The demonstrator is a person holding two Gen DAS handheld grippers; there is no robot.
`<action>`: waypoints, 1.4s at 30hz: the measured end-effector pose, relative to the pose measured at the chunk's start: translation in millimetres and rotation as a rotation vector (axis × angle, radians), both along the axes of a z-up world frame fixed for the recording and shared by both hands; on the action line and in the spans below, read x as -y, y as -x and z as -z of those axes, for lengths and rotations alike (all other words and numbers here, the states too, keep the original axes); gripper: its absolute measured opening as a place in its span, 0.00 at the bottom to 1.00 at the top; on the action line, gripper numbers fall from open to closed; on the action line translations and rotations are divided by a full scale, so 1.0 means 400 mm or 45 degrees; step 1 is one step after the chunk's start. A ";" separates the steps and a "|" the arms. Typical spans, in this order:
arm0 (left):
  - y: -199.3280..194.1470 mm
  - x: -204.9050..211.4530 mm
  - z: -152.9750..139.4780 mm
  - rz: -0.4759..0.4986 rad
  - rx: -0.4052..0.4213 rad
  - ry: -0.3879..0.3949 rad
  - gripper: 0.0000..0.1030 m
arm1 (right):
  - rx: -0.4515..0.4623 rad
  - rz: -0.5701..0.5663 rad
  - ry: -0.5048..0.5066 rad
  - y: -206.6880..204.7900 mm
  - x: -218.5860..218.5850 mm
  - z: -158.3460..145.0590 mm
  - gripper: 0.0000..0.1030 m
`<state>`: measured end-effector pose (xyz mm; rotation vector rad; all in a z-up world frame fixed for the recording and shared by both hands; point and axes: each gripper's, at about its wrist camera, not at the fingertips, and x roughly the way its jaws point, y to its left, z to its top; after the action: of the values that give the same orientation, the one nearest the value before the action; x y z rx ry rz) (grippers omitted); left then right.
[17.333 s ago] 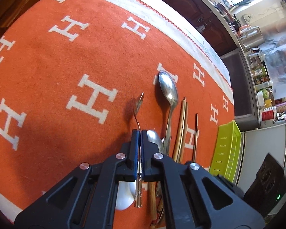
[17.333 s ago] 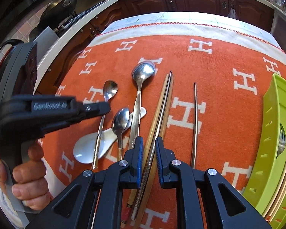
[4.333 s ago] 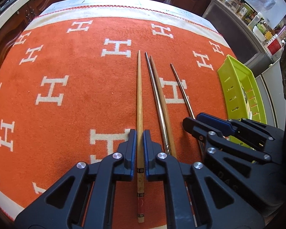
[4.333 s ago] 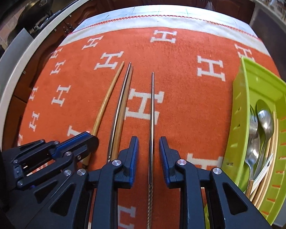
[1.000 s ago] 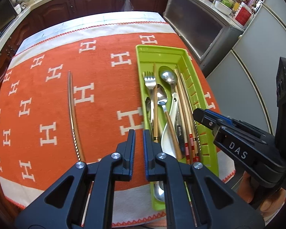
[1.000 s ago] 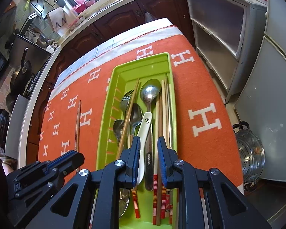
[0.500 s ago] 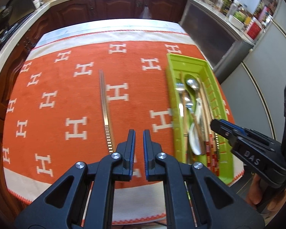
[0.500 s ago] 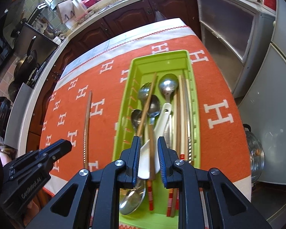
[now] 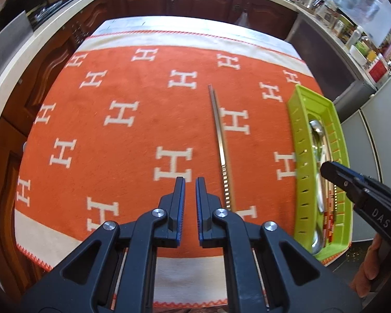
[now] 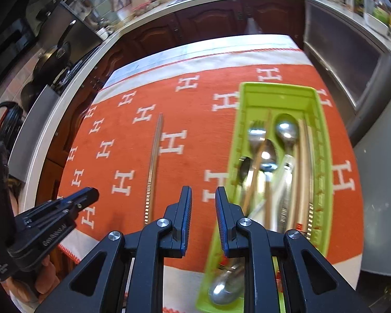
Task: Organize utensils
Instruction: 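Move both grippers back to the cloth and close the right gripper on the wooden chopstick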
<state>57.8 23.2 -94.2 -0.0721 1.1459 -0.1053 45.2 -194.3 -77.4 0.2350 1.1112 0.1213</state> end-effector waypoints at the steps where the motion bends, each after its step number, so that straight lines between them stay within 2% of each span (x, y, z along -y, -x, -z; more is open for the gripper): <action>1: -0.002 -0.010 0.006 -0.006 -0.005 0.002 0.05 | -0.003 -0.020 0.007 -0.009 -0.020 -0.001 0.18; 6: -0.015 -0.043 0.027 -0.020 0.001 0.000 0.05 | -0.034 -0.104 0.018 -0.062 -0.115 0.021 0.18; 11: -0.030 -0.068 0.045 -0.019 0.000 -0.003 0.05 | -0.096 -0.172 0.011 -0.115 -0.196 0.082 0.18; 17: -0.054 -0.105 0.077 -0.033 -0.028 0.018 0.05 | -0.176 -0.190 0.032 -0.151 -0.236 0.166 0.18; 25: -0.079 -0.123 0.112 -0.037 -0.059 0.045 0.05 | -0.216 -0.184 0.074 -0.178 -0.247 0.211 0.18; 33: -0.089 -0.120 0.128 -0.022 -0.076 0.052 0.05 | -0.184 -0.185 0.126 -0.195 -0.262 0.214 0.18; 42: -0.096 -0.113 0.137 -0.012 -0.086 0.051 0.05 | -0.079 -0.218 0.273 -0.205 -0.301 0.217 0.18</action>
<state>96.3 68.5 -148.9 -0.1173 1.2106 -0.1178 127.0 -74.1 -164.2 -0.0487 1.1958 0.1471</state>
